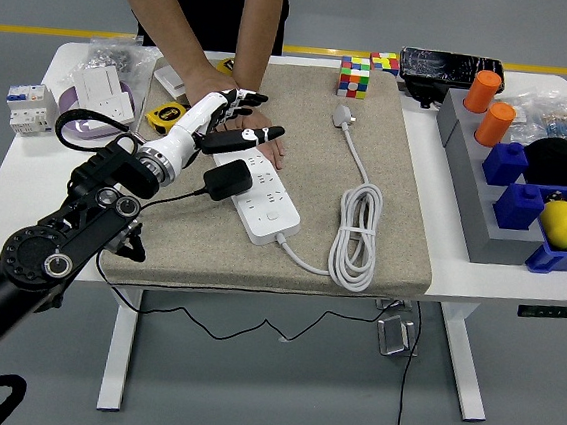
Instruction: Pick up the plug,place it near the board,insert it into the board,press the button
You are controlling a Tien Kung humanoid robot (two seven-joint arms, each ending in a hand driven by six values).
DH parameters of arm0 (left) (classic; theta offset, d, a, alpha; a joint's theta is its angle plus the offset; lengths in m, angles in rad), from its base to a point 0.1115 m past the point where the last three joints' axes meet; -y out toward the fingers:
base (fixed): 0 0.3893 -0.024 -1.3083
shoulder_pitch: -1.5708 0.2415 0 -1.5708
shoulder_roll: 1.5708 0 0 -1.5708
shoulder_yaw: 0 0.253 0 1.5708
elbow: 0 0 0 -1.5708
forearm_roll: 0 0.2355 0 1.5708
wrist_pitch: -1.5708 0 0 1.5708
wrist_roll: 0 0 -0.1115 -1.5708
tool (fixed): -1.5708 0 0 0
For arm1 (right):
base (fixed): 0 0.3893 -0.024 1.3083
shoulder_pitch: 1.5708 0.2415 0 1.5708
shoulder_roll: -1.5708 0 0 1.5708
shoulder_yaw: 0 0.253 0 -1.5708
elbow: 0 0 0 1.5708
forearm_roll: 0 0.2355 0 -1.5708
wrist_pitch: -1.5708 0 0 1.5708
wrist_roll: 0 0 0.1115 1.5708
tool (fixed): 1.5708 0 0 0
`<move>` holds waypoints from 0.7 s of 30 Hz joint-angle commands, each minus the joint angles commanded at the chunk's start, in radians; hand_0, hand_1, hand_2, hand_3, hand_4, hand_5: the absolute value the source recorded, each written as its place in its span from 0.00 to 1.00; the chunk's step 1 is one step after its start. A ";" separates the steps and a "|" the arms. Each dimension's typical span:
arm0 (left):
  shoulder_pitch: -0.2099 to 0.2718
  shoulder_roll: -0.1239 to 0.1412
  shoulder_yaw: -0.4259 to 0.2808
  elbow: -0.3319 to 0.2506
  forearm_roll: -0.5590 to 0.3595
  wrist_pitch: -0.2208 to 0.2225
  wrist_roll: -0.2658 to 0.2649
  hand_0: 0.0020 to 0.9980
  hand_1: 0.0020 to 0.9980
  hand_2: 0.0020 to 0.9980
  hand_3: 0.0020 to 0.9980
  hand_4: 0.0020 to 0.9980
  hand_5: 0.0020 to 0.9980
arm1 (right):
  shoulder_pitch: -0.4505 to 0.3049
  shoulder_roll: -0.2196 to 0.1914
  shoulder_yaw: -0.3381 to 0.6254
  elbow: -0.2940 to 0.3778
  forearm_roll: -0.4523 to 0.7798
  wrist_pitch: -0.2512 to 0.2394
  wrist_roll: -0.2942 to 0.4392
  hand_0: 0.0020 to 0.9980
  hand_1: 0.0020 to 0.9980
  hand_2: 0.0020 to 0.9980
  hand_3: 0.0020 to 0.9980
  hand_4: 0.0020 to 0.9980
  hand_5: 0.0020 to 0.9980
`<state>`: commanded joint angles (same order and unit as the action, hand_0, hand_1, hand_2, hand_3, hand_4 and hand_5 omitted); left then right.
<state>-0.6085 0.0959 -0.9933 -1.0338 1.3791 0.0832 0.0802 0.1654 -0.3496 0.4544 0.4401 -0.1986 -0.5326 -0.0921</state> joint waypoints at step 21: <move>-0.042 -0.018 0.133 0.163 0.441 0.122 -0.030 0.80 0.78 0.74 0.73 1.00 0.50 | 0.002 -0.002 0.000 0.001 0.001 0.003 0.000 0.93 0.89 0.82 0.82 1.00 1.00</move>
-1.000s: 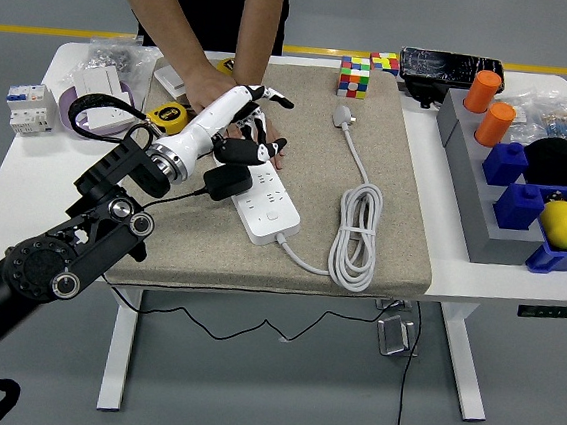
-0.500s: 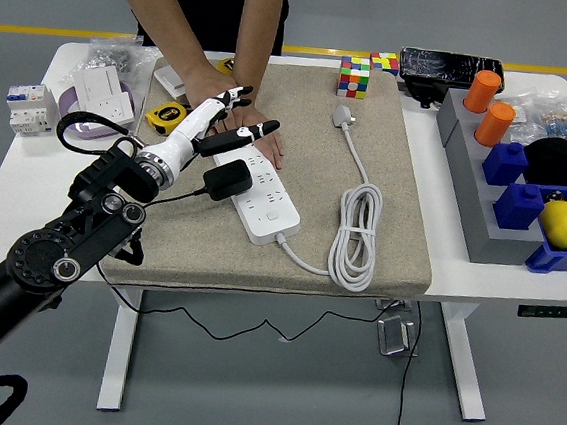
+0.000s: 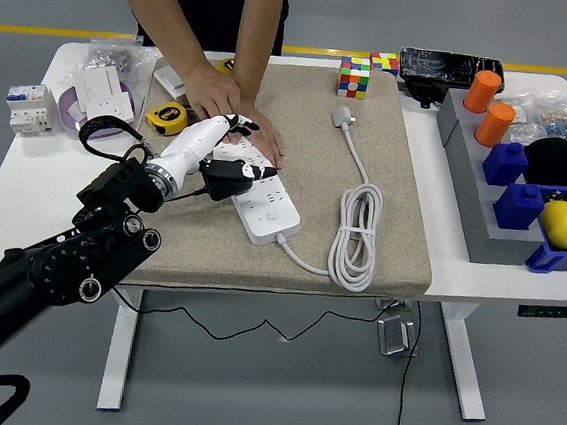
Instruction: Pick up the plug,place it near the board,insert it into the board,press the button
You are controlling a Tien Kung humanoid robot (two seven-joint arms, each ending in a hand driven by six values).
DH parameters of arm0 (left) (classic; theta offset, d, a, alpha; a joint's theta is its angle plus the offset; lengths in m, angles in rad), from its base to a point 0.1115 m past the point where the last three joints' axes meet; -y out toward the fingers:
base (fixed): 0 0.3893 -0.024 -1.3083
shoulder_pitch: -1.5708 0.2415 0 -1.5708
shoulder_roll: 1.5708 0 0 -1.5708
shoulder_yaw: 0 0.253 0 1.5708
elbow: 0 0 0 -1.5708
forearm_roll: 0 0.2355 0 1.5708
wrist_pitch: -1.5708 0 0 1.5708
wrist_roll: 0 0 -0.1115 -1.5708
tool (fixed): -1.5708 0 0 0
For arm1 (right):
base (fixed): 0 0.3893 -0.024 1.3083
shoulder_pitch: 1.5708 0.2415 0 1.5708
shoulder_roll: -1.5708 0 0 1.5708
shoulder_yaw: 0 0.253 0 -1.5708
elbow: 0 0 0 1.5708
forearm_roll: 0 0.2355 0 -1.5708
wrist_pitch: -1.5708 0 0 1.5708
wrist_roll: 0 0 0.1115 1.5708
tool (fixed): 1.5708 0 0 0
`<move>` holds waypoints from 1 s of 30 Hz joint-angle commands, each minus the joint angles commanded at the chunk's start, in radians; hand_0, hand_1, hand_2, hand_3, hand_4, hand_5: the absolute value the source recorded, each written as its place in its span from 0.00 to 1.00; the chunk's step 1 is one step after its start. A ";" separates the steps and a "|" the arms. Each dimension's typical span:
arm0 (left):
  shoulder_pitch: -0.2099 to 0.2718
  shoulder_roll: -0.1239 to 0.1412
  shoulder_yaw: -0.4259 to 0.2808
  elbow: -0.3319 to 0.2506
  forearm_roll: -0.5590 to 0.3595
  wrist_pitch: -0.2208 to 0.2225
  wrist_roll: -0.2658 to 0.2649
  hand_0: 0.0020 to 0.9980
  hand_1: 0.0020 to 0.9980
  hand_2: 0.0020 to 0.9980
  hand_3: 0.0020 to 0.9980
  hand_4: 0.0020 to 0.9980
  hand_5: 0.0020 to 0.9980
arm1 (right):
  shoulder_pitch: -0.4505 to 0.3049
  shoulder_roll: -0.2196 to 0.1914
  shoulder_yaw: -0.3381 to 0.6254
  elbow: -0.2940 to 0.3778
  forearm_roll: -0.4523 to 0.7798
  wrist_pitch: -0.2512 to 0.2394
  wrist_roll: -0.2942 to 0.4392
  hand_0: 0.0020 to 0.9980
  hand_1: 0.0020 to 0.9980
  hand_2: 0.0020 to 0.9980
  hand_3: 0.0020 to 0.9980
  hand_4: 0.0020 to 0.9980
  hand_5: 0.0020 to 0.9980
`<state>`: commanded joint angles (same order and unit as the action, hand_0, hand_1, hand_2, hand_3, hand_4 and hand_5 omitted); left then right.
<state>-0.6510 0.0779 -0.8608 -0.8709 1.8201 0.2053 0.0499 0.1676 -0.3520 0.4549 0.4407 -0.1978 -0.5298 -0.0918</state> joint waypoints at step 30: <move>-0.021 -0.037 0.013 0.182 0.076 0.020 0.006 0.67 0.67 0.58 0.61 1.00 0.48 | 0.001 -0.001 0.001 -0.001 -0.002 0.000 0.000 0.93 0.89 0.82 0.81 1.00 1.00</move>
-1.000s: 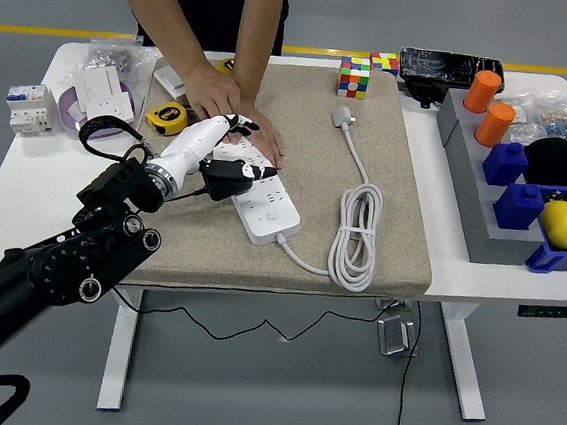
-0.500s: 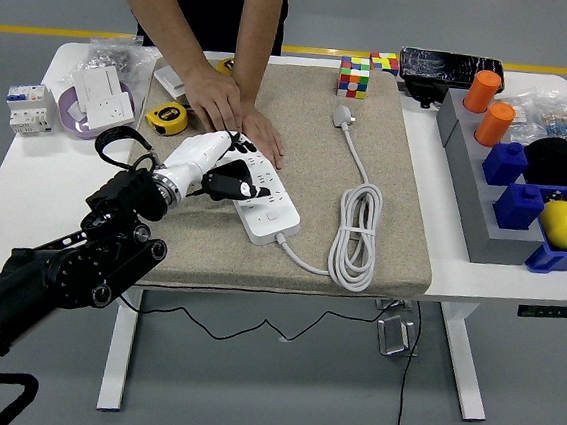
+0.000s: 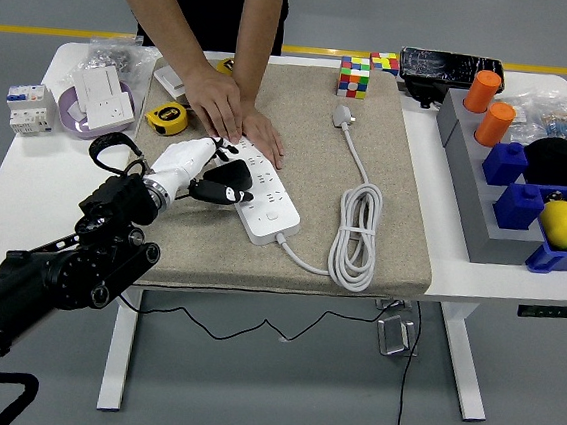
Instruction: Pick up the plug,place it near the board,insert it into the board,press the button
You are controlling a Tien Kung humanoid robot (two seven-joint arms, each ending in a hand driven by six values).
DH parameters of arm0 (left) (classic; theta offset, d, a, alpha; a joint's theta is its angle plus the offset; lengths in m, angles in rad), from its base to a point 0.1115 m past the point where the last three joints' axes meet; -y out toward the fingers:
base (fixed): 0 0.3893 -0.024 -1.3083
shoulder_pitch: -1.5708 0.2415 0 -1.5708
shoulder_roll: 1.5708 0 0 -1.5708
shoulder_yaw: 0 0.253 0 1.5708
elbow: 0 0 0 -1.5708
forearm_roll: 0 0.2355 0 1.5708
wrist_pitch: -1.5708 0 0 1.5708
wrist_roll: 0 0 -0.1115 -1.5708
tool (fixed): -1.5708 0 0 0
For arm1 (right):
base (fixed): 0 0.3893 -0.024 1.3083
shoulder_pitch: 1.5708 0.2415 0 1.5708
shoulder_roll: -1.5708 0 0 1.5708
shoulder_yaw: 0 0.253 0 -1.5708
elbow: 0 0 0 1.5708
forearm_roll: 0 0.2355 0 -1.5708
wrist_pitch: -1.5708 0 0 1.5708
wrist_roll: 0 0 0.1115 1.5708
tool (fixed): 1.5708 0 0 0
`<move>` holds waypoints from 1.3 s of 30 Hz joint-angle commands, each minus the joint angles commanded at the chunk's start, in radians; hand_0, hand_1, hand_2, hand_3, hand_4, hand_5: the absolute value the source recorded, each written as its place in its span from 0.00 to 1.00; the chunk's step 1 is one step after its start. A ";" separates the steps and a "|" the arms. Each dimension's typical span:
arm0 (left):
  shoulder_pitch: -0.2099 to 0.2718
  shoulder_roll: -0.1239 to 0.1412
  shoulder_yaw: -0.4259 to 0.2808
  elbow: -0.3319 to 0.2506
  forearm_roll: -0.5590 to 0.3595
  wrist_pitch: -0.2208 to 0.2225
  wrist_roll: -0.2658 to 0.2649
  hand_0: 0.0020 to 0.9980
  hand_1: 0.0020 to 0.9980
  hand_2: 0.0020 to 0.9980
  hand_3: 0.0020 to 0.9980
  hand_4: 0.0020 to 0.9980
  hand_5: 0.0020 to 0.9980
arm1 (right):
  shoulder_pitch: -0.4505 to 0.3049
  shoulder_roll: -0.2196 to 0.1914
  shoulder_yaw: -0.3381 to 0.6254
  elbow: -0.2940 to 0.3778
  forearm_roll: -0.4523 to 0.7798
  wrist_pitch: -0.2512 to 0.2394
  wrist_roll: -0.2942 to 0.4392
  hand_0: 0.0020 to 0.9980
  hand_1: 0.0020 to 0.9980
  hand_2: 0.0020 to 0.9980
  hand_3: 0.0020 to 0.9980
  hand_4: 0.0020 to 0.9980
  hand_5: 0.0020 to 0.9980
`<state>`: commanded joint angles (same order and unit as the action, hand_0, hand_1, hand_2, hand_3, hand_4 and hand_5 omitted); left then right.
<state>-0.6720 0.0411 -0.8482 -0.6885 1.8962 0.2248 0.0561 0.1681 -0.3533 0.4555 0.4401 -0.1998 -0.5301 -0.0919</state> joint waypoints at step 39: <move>0.002 0.002 -0.005 0.010 0.075 0.054 0.028 0.42 0.30 0.28 0.30 0.47 0.37 | 0.000 0.002 0.005 0.000 -0.001 -0.003 -0.001 0.93 0.89 0.82 0.81 1.00 1.00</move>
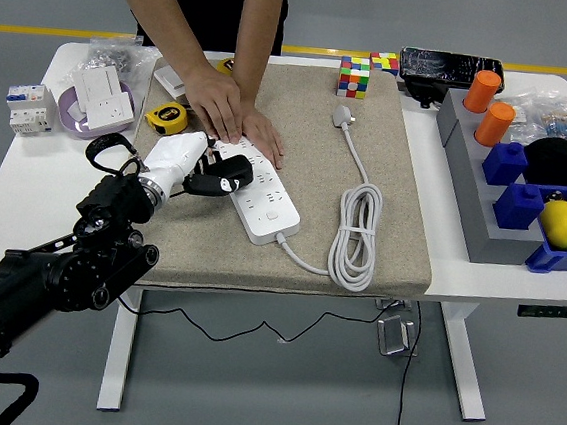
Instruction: Pick up the plug,place it near the board,insert it into the board,press the button
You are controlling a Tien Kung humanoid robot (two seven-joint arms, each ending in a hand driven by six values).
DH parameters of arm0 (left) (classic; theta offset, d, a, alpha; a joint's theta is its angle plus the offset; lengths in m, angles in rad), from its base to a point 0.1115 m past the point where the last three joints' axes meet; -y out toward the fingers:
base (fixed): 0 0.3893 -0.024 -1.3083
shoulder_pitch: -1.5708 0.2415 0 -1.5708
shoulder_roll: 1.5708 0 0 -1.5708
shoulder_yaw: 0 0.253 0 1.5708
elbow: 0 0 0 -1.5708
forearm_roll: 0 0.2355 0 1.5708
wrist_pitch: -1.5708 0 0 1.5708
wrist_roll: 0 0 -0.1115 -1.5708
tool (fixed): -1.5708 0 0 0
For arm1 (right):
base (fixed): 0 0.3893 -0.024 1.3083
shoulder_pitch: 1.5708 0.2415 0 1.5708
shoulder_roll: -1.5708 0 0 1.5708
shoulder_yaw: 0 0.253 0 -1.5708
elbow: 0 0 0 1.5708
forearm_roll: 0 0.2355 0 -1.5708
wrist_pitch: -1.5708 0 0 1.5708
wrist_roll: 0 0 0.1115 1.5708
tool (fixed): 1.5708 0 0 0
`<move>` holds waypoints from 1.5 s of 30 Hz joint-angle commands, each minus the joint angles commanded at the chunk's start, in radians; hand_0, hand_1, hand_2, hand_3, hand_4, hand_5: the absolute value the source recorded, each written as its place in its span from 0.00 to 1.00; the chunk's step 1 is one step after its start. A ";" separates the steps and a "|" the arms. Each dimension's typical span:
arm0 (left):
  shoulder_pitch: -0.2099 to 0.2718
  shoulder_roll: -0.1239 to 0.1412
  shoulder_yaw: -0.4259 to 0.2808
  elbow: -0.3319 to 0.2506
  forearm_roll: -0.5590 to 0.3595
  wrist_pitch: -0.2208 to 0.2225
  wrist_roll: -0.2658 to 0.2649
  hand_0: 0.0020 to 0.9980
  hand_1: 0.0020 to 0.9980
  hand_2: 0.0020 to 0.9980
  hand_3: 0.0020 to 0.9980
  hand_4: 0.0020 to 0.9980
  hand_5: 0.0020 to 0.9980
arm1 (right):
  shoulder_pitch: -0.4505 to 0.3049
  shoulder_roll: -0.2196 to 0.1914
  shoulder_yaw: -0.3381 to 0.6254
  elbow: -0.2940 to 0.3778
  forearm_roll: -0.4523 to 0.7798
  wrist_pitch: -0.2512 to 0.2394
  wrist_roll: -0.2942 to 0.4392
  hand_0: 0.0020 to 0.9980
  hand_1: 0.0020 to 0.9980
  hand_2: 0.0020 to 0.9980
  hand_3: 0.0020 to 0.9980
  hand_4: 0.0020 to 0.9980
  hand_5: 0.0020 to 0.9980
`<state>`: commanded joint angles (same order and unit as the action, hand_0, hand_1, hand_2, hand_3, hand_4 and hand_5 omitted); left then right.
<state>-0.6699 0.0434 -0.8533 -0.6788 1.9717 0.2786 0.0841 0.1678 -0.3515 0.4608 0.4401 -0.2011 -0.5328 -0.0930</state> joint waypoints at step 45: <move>0.056 0.063 -0.124 -0.154 -0.109 -0.130 -0.103 0.83 0.94 0.88 0.97 1.00 0.84 | -0.004 0.000 0.006 0.000 -0.002 0.001 -0.004 0.92 0.89 0.82 0.81 1.00 1.00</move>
<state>-0.6143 0.1066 -0.9772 -0.8332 1.8624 0.1490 -0.0192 0.1642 -0.3511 0.4666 0.4396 -0.2035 -0.5316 -0.0965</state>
